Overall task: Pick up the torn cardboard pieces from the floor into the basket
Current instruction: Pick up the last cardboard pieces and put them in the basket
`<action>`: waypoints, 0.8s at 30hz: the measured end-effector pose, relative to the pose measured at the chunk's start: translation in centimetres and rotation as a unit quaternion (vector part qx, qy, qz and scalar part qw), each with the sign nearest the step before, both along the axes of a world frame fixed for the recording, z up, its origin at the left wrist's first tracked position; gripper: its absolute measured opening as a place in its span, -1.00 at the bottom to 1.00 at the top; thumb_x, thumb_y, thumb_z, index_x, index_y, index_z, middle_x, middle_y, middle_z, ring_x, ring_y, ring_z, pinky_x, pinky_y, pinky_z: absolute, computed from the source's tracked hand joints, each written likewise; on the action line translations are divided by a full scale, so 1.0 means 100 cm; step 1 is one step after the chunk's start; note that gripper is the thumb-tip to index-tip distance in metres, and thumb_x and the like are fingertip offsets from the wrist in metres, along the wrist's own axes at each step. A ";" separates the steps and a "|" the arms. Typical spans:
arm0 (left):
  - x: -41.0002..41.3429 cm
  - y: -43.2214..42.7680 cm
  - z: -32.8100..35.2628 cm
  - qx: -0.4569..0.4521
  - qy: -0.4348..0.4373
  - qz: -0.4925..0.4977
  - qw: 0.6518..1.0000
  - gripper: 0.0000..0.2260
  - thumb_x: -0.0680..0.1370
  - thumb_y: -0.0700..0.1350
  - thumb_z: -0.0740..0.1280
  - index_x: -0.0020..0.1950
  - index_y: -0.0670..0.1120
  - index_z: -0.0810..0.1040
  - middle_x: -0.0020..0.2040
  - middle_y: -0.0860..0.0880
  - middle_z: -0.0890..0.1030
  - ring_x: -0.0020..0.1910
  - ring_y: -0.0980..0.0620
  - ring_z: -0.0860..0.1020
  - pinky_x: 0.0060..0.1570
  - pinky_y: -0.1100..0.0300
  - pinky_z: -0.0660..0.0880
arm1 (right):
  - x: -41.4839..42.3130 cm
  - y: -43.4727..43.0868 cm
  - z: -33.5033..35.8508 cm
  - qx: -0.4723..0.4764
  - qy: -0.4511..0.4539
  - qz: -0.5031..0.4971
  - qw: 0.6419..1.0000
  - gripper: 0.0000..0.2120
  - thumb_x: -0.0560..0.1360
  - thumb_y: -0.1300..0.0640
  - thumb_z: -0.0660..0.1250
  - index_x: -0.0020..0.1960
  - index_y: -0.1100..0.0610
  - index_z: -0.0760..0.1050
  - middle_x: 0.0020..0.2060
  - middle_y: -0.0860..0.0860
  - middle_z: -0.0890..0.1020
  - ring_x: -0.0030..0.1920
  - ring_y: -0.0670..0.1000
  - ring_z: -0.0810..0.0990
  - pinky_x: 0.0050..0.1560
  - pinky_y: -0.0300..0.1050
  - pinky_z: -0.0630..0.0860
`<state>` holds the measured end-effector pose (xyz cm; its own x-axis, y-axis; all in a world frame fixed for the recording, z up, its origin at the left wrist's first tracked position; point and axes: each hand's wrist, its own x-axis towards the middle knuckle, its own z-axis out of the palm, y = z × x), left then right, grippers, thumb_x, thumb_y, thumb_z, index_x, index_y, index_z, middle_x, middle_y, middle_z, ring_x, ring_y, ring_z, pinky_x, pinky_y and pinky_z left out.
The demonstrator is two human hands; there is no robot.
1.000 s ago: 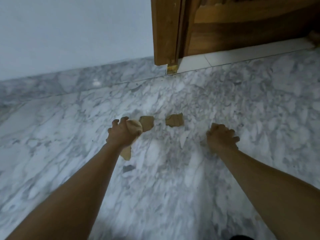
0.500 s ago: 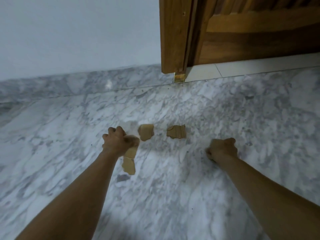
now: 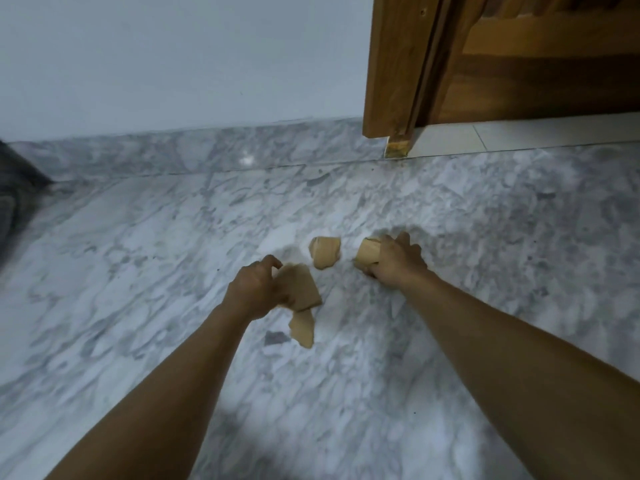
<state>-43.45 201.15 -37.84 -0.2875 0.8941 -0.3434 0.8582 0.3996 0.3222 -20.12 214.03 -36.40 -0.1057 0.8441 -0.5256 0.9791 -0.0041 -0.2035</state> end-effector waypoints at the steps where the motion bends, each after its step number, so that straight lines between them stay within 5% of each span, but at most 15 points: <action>1: 0.001 0.000 0.001 -0.001 -0.036 0.026 0.999 -0.55 0.38 0.03 0.55 0.16 0.04 0.43 -0.06 -0.07 0.61 -0.10 -0.07 0.59 -0.21 0.08 0.53 | 0.001 -0.003 -0.003 -0.001 0.019 -0.026 0.999 -0.16 0.51 -0.09 0.43 0.60 0.02 0.01 0.48 0.18 0.18 0.40 0.26 0.30 0.32 0.16 0.41; 4: 0.001 0.001 0.006 -0.009 -0.041 0.050 0.998 -0.77 0.46 -0.02 0.47 0.03 -0.02 0.50 -0.07 -0.06 0.61 -0.17 0.00 0.56 -0.35 0.22 0.41 | 0.008 -0.006 -0.002 -0.047 0.082 -0.123 0.988 -0.06 0.42 -0.01 0.52 0.59 0.07 0.02 0.40 0.22 0.31 0.31 0.25 0.45 -0.04 -0.06 0.54; 6: -0.002 0.000 0.012 0.013 -0.040 0.038 0.998 -0.86 0.51 -0.02 0.42 -0.09 -0.03 0.51 -0.08 -0.05 0.59 -0.19 0.02 0.53 -0.38 0.26 0.36 | 0.014 -0.004 0.000 -0.050 0.056 -0.094 0.993 -0.43 0.41 0.02 0.49 0.36 0.16 0.44 0.23 0.20 0.55 0.14 0.19 0.59 -0.29 -0.17 0.51; 8: -0.008 -0.003 0.026 0.041 -0.080 0.064 0.994 -0.83 0.53 -0.04 0.40 -0.19 -0.02 0.45 -0.14 -0.04 0.58 -0.24 0.02 0.50 -0.40 0.26 0.34 | 0.016 -0.009 0.007 -0.070 0.012 -0.038 0.997 -0.69 0.48 0.00 0.39 0.14 0.17 0.57 0.22 0.18 0.58 0.18 0.18 0.56 -0.01 -0.08 0.58; 11: -0.023 -0.009 0.054 0.080 -0.135 0.092 0.983 -0.84 0.50 -0.01 0.44 -0.15 -0.05 0.52 -0.25 0.03 0.56 -0.30 0.06 0.49 -0.39 0.27 0.32 | 0.012 -0.006 0.015 -0.081 0.006 0.004 0.997 -0.40 0.47 -0.13 0.29 0.43 0.13 0.37 0.41 0.22 0.31 0.28 0.25 0.41 0.21 0.01 0.48; 15: -0.020 -0.014 0.076 -0.022 -0.176 -0.038 0.983 -0.81 0.47 0.06 0.47 -0.23 -0.02 0.58 -0.34 0.08 0.58 -0.35 0.11 0.51 -0.29 0.18 0.45 | -0.017 0.009 0.035 -0.060 0.080 0.065 0.993 -0.41 0.61 -0.14 0.24 0.54 0.08 0.22 0.42 0.19 0.24 0.33 0.26 0.37 0.32 0.10 0.42; 18: 0.009 -0.018 0.060 -0.099 -0.146 -0.106 0.979 -0.83 0.42 0.09 0.46 -0.04 0.09 0.64 -0.02 0.03 0.65 -0.02 0.04 0.63 0.00 0.10 0.58 | -0.052 0.014 0.043 -0.067 0.060 0.146 0.985 -0.34 0.60 -0.17 0.26 0.58 0.10 0.16 0.48 0.19 0.18 0.38 0.27 0.33 0.35 0.12 0.39; 21: 0.041 -0.020 0.031 -0.098 -0.042 -0.175 0.979 -0.57 0.35 0.17 0.41 0.19 0.10 0.56 0.33 -0.03 0.40 0.31 -0.12 0.39 0.20 -0.08 0.48 | -0.073 0.008 0.030 -0.067 0.024 0.212 0.975 -0.35 0.60 -0.14 0.27 0.56 0.12 0.15 0.49 0.15 0.14 0.43 0.26 0.23 0.37 0.16 0.34; 24: 0.058 -0.027 0.022 -0.079 0.049 -0.203 0.975 -0.59 0.43 0.01 0.47 0.26 0.08 0.51 0.44 0.01 0.20 0.33 -0.14 0.23 0.17 -0.12 0.45 | -0.075 -0.001 0.011 0.005 0.017 0.232 0.973 -0.37 0.54 -0.15 0.35 0.49 0.05 0.23 0.42 0.08 0.19 0.36 0.22 0.22 0.31 0.16 0.38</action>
<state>-37.60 198.44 -35.69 0.0407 0.8791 -0.4749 0.9797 0.0584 0.1920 -27.66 213.94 -35.26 -0.4937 0.7061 -0.5077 0.8678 0.4383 -0.2342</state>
